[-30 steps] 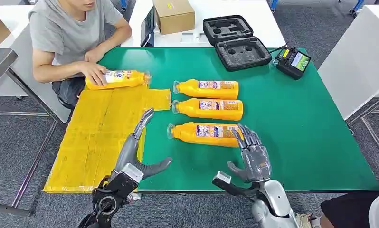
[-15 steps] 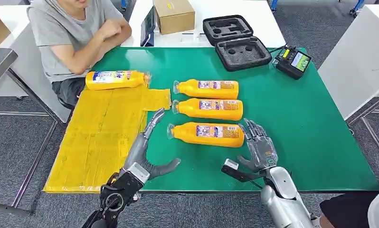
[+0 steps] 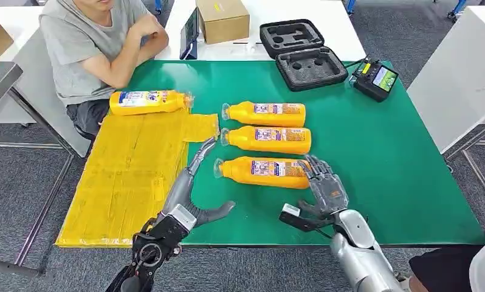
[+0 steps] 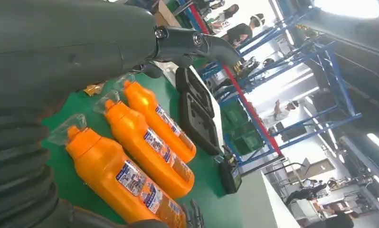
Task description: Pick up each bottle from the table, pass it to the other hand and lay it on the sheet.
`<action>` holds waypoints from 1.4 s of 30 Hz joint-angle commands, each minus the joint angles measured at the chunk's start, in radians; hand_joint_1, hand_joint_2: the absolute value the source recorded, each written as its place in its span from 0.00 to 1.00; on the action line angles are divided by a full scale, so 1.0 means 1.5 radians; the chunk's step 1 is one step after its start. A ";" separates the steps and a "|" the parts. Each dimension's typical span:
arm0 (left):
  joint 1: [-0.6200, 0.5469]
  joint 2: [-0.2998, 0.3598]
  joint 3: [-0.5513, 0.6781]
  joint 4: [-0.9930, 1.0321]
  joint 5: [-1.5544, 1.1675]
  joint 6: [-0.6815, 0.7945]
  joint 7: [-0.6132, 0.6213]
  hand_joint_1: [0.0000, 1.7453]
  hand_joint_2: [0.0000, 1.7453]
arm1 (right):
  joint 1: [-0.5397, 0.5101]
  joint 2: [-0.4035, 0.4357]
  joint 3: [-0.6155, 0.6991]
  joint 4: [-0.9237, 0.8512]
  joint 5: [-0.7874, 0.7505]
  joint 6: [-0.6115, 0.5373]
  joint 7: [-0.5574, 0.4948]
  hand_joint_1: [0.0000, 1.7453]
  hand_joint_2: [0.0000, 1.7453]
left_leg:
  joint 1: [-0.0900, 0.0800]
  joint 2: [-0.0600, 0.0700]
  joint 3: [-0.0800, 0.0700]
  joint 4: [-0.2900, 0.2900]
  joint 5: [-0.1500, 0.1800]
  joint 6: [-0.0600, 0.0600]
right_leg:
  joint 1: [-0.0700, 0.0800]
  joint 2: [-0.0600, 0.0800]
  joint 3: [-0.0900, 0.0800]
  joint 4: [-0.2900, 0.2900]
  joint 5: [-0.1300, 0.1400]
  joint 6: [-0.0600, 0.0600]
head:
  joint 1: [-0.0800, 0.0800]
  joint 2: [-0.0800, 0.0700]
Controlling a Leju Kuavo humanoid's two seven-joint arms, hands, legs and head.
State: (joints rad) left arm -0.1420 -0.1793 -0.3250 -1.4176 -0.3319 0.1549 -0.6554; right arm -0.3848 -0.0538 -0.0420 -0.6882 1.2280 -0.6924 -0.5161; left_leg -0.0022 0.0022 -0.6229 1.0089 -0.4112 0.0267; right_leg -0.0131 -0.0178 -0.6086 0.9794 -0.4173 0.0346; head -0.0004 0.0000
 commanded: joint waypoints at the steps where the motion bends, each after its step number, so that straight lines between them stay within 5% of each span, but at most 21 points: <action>1: -0.021 0.011 -0.010 0.047 -0.001 0.006 -0.007 0.00 1.00 | -0.017 0.027 0.025 0.023 0.011 -0.004 -0.020 0.00 1.00 | 0.001 0.001 0.003 0.000 -0.001 -0.001 | 0.000 0.002 0.003 -0.001 -0.001 -0.001 | 0.000 0.000; 13: -0.029 0.005 -0.011 0.051 0.000 0.009 -0.011 0.00 1.00 | -0.028 0.034 0.044 0.006 0.057 -0.004 0.009 0.00 1.00 | 0.000 0.001 0.002 0.000 -0.001 -0.001 | 0.000 0.001 0.001 0.000 0.000 -0.001 | 0.000 0.000; 23: -0.035 -0.003 -0.008 0.052 -0.007 0.006 0.001 0.00 1.00 | -0.116 0.035 0.045 0.150 -0.021 -0.004 -0.024 0.00 1.00 | 0.001 0.001 0.004 0.000 -0.002 -0.002 | 0.000 0.002 0.004 0.000 -0.001 -0.001 | 0.000 0.000; 42: -0.043 0.002 -0.016 0.069 -0.002 0.011 -0.008 0.00 1.00 | -0.146 0.034 0.025 0.200 -0.064 0.028 -0.032 0.00 1.00 | 0.000 0.001 0.002 0.000 -0.001 -0.001 | 0.000 0.001 0.002 0.000 0.000 -0.001 | 0.000 0.000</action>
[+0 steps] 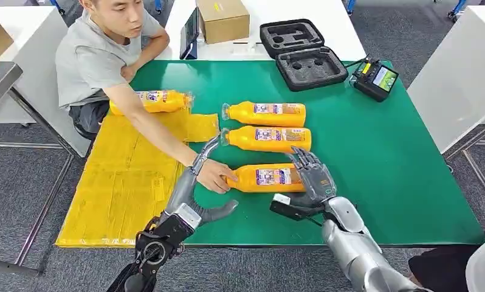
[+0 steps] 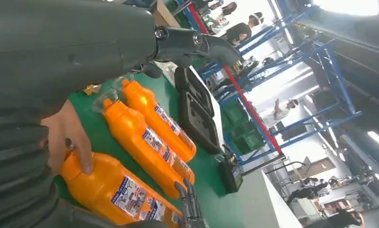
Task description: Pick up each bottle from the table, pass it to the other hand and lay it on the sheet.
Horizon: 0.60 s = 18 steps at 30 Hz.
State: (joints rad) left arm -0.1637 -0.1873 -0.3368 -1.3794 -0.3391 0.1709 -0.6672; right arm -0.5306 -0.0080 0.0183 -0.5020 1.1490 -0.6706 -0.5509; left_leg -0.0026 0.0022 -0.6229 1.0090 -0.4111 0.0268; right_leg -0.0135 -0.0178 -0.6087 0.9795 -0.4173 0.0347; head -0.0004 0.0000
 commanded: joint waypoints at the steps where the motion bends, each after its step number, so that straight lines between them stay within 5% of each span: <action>1: -0.028 0.008 -0.008 0.044 0.002 0.001 0.000 0.00 1.00 | -0.049 0.004 -0.015 0.076 -0.011 0.013 -0.008 0.00 1.00 | 0.000 0.001 0.003 0.000 -0.001 -0.001 | 0.000 0.002 0.003 0.000 -0.001 -0.001 | 0.000 0.000; 18: -0.035 0.012 -0.017 0.057 0.011 0.003 -0.005 0.00 1.00 | -0.050 0.013 -0.025 0.094 -0.046 0.059 -0.035 0.00 1.00 | 0.000 0.000 0.002 0.000 -0.001 -0.001 | 0.000 0.001 0.002 0.000 0.000 -0.001 | 0.000 0.000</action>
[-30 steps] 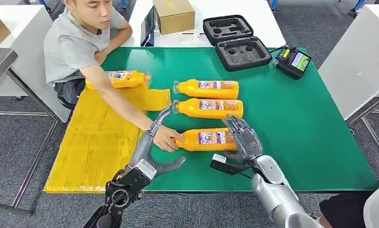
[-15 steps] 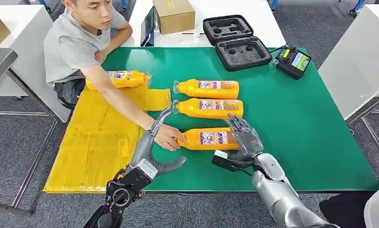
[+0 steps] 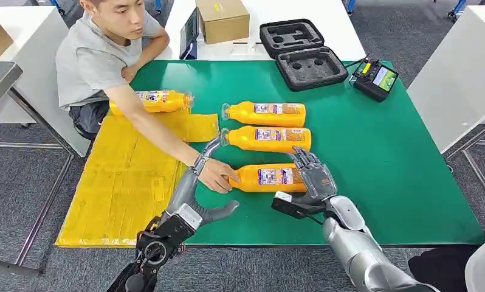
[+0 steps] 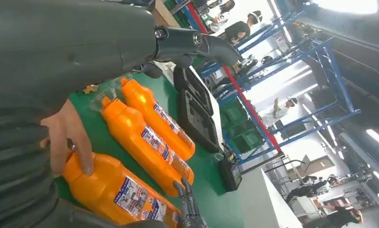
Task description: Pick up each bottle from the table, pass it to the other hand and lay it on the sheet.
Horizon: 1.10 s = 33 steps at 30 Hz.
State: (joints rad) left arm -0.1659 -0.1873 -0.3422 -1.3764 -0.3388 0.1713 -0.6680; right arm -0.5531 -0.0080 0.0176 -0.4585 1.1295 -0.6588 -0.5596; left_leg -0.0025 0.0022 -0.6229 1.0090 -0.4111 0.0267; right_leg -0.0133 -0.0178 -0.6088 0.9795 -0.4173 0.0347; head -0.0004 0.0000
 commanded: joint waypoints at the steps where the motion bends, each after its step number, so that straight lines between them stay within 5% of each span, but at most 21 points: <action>1: -0.034 0.013 -0.015 0.057 0.013 0.004 -0.006 0.00 1.00 | -0.034 0.015 -0.029 0.067 -0.043 0.065 -0.037 0.00 1.00 | 0.001 0.000 0.003 0.000 -0.001 -0.001 | 0.000 0.001 0.003 0.000 -0.001 -0.001 | 0.000 0.000; 7: -0.037 0.021 -0.026 0.066 0.022 0.012 -0.014 0.00 1.00 | -0.032 0.023 -0.033 0.075 -0.079 0.131 -0.062 0.00 1.00 | 0.001 0.001 0.004 -0.001 -0.001 -0.001 | 0.001 0.002 0.003 -0.001 -0.001 -0.001 | 0.000 0.000; 8: -0.039 0.025 -0.033 0.069 0.027 0.015 -0.019 0.00 1.00 | -0.033 0.021 -0.032 0.075 -0.082 0.157 -0.065 0.64 1.00 | 0.001 0.001 0.003 -0.001 -0.001 -0.001 | 0.001 0.002 0.003 -0.001 -0.001 -0.001 | 0.000 0.000; 9: -0.039 0.025 -0.033 0.069 0.027 0.015 -0.019 0.00 1.00 | -0.032 0.019 -0.033 0.076 -0.082 0.157 -0.064 0.93 1.00 | 0.000 0.000 0.002 -0.001 0.000 -0.001 | 0.000 0.001 0.002 0.000 0.000 -0.001 | 0.000 0.000; 10: -0.038 0.024 -0.034 0.069 0.030 0.016 -0.020 0.00 1.00 | -0.032 0.015 -0.034 0.078 -0.084 0.163 -0.053 1.00 1.00 | 0.001 0.001 0.004 -0.001 -0.001 -0.001 | 0.001 0.002 0.004 -0.001 -0.001 -0.001 | 0.000 0.000; 14: -0.037 0.024 -0.036 0.062 0.032 0.021 -0.020 0.00 1.00 | -0.029 0.009 -0.033 0.080 -0.089 0.165 -0.045 0.92 1.00 | 0.000 0.002 0.003 -0.001 -0.001 -0.001 | 0.001 0.002 0.003 -0.001 0.000 -0.001 | 0.000 0.000; 15: -0.036 0.025 -0.036 0.060 0.032 0.021 -0.020 0.00 1.00 | -0.030 0.008 -0.033 0.083 -0.091 0.170 -0.044 1.00 1.00 | 0.000 0.003 0.003 -0.001 0.000 -0.001 | 0.001 0.003 0.002 -0.001 0.000 -0.001 | 0.000 0.000; 33: -0.014 0.025 -0.028 0.021 0.024 0.026 -0.020 0.00 1.00 | -0.040 0.000 -0.022 0.102 -0.096 0.265 -0.011 1.00 1.00 | 0.001 0.003 0.005 -0.001 -0.001 -0.001 | 0.001 0.003 0.005 -0.001 0.000 -0.001 | 0.000 0.000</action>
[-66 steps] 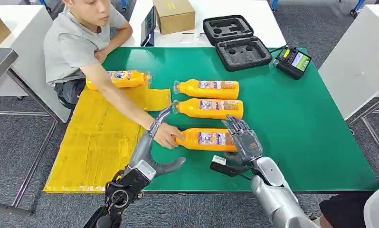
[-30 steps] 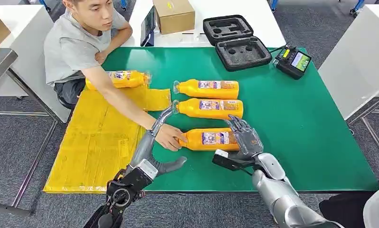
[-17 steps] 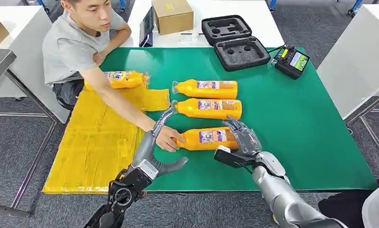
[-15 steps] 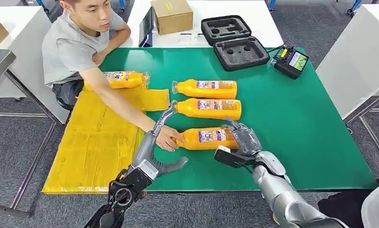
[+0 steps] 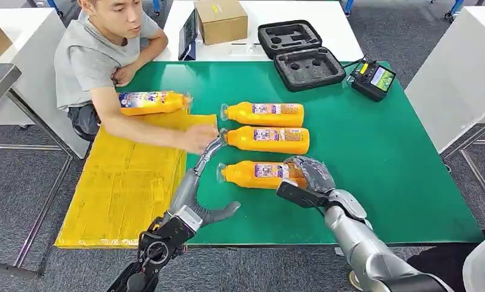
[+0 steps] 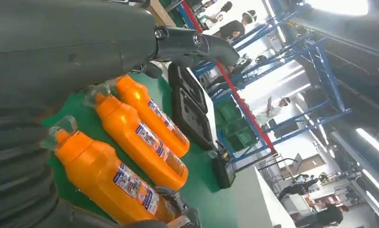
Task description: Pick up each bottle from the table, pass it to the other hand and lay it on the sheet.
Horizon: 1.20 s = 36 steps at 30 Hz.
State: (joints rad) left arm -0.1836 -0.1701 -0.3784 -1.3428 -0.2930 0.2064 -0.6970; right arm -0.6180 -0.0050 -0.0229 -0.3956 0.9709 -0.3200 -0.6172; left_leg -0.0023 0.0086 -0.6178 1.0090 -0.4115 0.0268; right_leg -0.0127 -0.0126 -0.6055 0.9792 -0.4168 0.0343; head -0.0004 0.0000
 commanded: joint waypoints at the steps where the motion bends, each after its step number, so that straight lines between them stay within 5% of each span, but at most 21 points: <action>1: 0.001 0.014 -0.003 -0.008 -0.010 0.003 0.000 0.00 1.00 | 0.002 0.000 -0.001 0.061 -0.001 0.051 0.020 1.00 1.00 | 0.001 -0.002 0.003 -0.001 -0.001 -0.001 | 0.001 -0.001 0.004 -0.002 -0.001 -0.001 | 0.000 0.000; 9: 0.015 0.011 0.008 -0.029 -0.017 0.005 0.005 0.00 1.00 | 0.001 0.005 -0.036 0.056 -0.056 0.088 -0.020 1.00 1.00 | 0.001 -0.001 0.005 -0.001 -0.001 -0.001 | 0.001 0.000 0.006 -0.001 -0.001 -0.001 | 0.000 0.000; 12: 0.037 0.025 -0.012 -0.147 0.053 0.100 -0.001 0.00 1.00 | 0.017 0.013 -0.055 0.012 -0.153 0.150 -0.054 1.00 1.00 | 0.001 0.000 0.005 -0.001 -0.001 -0.001 | 0.001 0.001 0.006 -0.001 -0.001 -0.001 | 0.000 0.000; 18: 0.042 0.068 -0.068 -0.261 0.110 0.255 -0.001 0.00 1.00 | 0.046 0.000 0.043 -0.065 -0.310 0.142 -0.054 1.00 1.00 | 0.001 -0.001 0.004 0.000 -0.001 -0.002 | 0.001 0.001 0.004 0.000 -0.001 -0.001 | 0.000 0.000; 23: 0.036 0.075 -0.087 -0.208 0.149 0.279 -0.001 0.00 1.00 | 0.078 -0.017 0.097 -0.127 -0.415 0.116 -0.054 1.00 1.00 | 0.001 0.000 0.004 0.000 -0.001 -0.001 | 0.001 0.001 0.005 -0.001 -0.001 -0.001 | 0.000 0.000; 30: 0.036 0.075 -0.087 -0.208 0.149 0.279 -0.001 0.00 1.00 | 0.078 -0.017 0.097 -0.127 -0.415 0.116 -0.054 1.00 1.00 | 0.000 0.000 0.002 0.000 -0.001 -0.001 | 0.000 0.000 0.002 0.000 0.000 0.000 | 0.000 0.000; 36: 0.042 0.021 0.000 -0.130 0.196 0.192 -0.001 0.00 1.00 | 0.107 -0.036 0.133 -0.184 -0.497 0.083 -0.054 1.00 1.00 | 0.001 -0.001 0.003 0.000 -0.001 -0.001 | 0.000 0.000 0.004 0.000 -0.001 -0.001 | 0.000 0.000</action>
State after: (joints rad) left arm -0.1150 -0.1026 -0.4765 -1.6636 -0.0721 0.6031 -0.7023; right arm -0.4786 -0.0256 0.0977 -0.5948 0.3066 -0.1534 -0.7008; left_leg -0.0021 0.0076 -0.6172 1.0088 -0.4121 0.0266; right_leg -0.0129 -0.0134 -0.6039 0.9793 -0.4171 0.0344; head -0.0004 0.0000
